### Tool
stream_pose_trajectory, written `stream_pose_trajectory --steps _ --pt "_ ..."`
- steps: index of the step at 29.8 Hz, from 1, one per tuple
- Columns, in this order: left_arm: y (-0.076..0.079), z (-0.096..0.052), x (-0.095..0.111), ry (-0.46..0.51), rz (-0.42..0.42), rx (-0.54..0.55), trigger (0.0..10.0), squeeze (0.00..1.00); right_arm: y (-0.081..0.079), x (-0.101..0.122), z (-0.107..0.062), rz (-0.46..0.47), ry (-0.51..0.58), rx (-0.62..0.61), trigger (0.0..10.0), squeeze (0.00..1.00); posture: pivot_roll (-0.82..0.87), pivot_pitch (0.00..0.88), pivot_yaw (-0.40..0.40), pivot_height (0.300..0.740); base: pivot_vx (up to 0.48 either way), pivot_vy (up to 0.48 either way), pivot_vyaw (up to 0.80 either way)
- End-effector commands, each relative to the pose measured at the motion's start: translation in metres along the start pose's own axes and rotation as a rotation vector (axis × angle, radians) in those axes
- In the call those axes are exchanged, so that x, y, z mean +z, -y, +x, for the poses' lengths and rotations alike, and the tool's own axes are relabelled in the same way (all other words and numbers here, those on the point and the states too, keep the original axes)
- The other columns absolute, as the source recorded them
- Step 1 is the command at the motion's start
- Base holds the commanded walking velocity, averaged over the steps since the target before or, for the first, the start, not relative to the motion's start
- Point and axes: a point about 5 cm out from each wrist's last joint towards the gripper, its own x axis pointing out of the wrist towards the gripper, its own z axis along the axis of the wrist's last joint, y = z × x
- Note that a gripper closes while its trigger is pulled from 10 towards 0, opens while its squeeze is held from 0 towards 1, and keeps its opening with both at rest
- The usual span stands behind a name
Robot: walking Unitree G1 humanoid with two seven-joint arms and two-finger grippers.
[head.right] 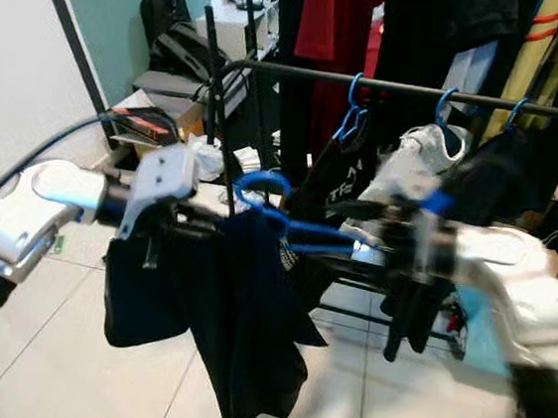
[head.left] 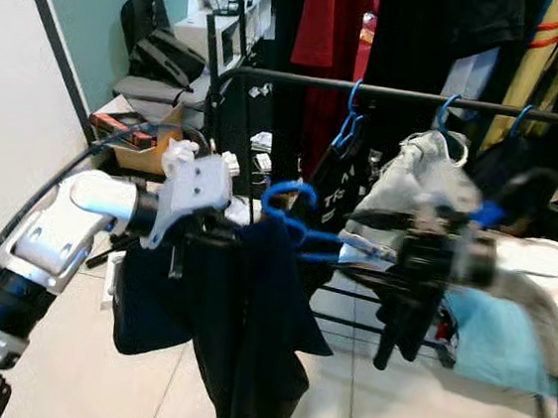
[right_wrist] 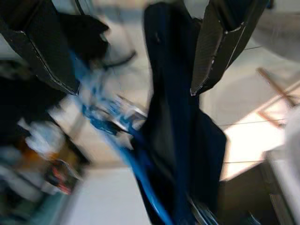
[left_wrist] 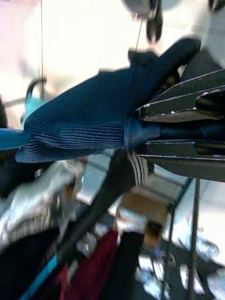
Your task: Hang hanger
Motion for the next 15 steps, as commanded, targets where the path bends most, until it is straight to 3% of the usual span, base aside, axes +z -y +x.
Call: stream_pose_trajectory --steps 1,4,5,9,11,12,13,15 --pt "-0.015 -0.015 0.009 0.050 0.028 0.068 0.0 0.00 -0.012 -0.001 -0.014 0.067 0.039 0.042 10.0 1.00 -0.11 0.000 0.059 0.740 0.000 0.000 0.00" --pt "-0.019 -0.018 0.011 0.061 0.032 0.081 0.0 0.00 -0.018 -0.004 -0.019 0.107 0.049 0.062 10.0 1.00 -0.11 0.000 0.059 0.740 0.000 0.000 0.00" --pt "-0.025 -0.022 0.017 0.093 0.036 0.095 0.0 0.00 -0.032 -0.014 -0.020 0.178 0.057 0.115 10.0 0.00 -0.11 0.000 0.061 0.740 0.000 0.000 0.00" --pt "-0.031 -0.027 0.028 0.159 0.050 0.098 0.0 0.00 -0.047 -0.027 -0.020 0.271 0.080 0.165 10.0 0.00 -0.11 0.000 0.064 0.740 0.000 0.000 0.00" --pt "-0.031 -0.027 0.028 0.159 0.050 0.098 0.0 0.00 -0.047 -0.027 -0.020 0.271 0.080 0.165 10.0 0.00 -0.11 0.000 0.064 0.740 0.000 0.000 0.00" --pt "-0.032 -0.029 0.040 0.239 0.063 0.081 0.0 0.00 -0.048 -0.035 -0.018 0.320 0.118 0.140 10.0 0.00 -0.11 0.000 0.065 0.740 0.000 0.000 0.00" --pt "-0.032 -0.029 0.040 0.239 0.063 0.081 0.0 0.00 -0.048 -0.035 -0.018 0.320 0.118 0.140 10.0 0.00 -0.11 0.000 0.065 0.740 0.000 0.000 0.00" --pt "-0.033 -0.036 0.062 0.403 0.101 0.038 0.0 0.00 -0.038 -0.053 -0.011 0.420 0.220 0.011 10.0 0.00 -0.11 0.000 0.067 0.740 0.000 0.000 0.00"
